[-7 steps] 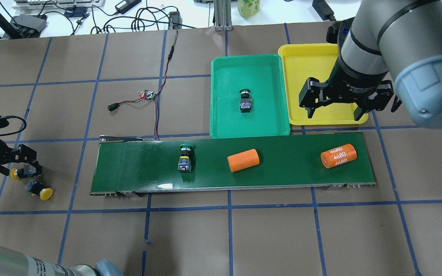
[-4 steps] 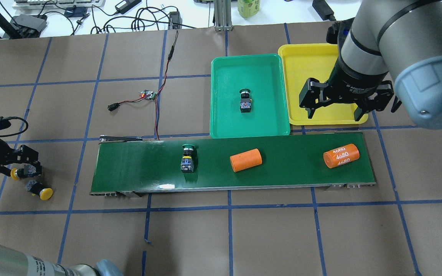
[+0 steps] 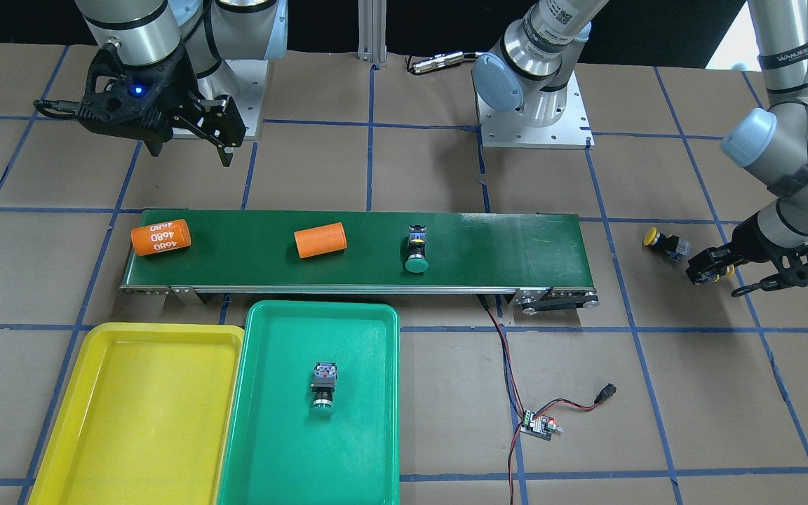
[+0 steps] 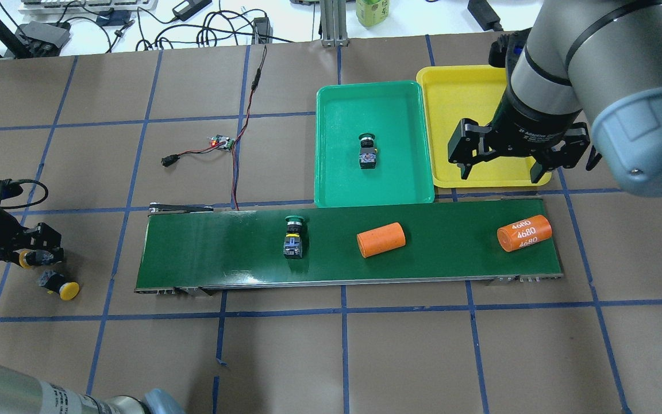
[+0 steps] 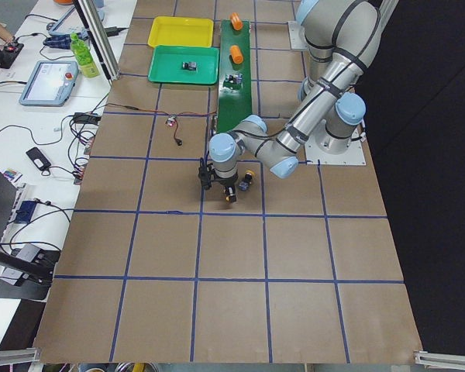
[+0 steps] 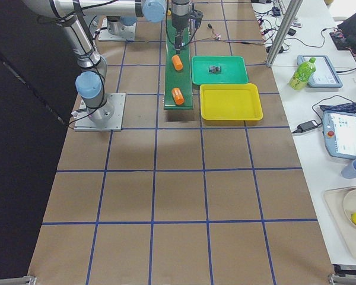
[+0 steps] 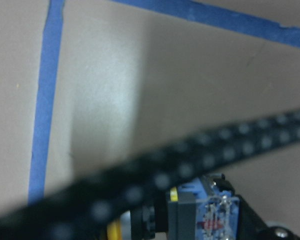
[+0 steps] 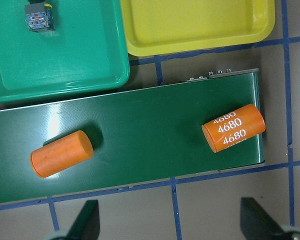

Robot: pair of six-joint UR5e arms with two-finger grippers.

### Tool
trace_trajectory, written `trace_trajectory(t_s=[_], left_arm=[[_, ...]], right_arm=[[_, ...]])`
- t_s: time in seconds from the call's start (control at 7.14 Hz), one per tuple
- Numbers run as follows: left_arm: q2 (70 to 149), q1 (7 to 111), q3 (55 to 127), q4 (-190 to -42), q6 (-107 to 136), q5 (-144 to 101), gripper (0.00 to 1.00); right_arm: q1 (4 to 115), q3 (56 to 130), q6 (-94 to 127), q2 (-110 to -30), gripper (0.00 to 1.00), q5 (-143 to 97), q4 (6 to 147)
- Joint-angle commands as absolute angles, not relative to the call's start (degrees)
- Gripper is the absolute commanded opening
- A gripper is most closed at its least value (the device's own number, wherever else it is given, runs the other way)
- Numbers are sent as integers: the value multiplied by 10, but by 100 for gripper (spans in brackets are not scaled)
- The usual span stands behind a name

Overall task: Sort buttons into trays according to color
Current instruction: 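Carry the yellow button with the left gripper onto the conveyor and release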

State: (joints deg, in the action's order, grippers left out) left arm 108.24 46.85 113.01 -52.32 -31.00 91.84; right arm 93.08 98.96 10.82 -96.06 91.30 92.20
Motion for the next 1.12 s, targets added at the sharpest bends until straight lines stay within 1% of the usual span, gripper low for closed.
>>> trace_trajectory(t_s=[0.0,0.14,0.28,0.42,0.56,0.7,0.98], left_arm=[[1019,547,1105,-587,-299,876,0],[981,615,1094,-658,-271,869,0],[950,688,1101,-675,-253,867,0],[929,759,1113,-693,-217,861,0],[932,823,1138,-687,-167,860,0],[934,857,1163,-679,-126,860,0],[951,874,1189,-667,-81,858,1]], right_arm=[[931,990,110,-960,100,913,922],[931,990,105,-959,100,914,922],[931,990,101,-959,100,913,922],[931,990,102,-958,100,913,922],[931,990,107,-958,100,913,922],[931,990,106,-959,100,913,921],[931,994,105,-959,100,913,921]])
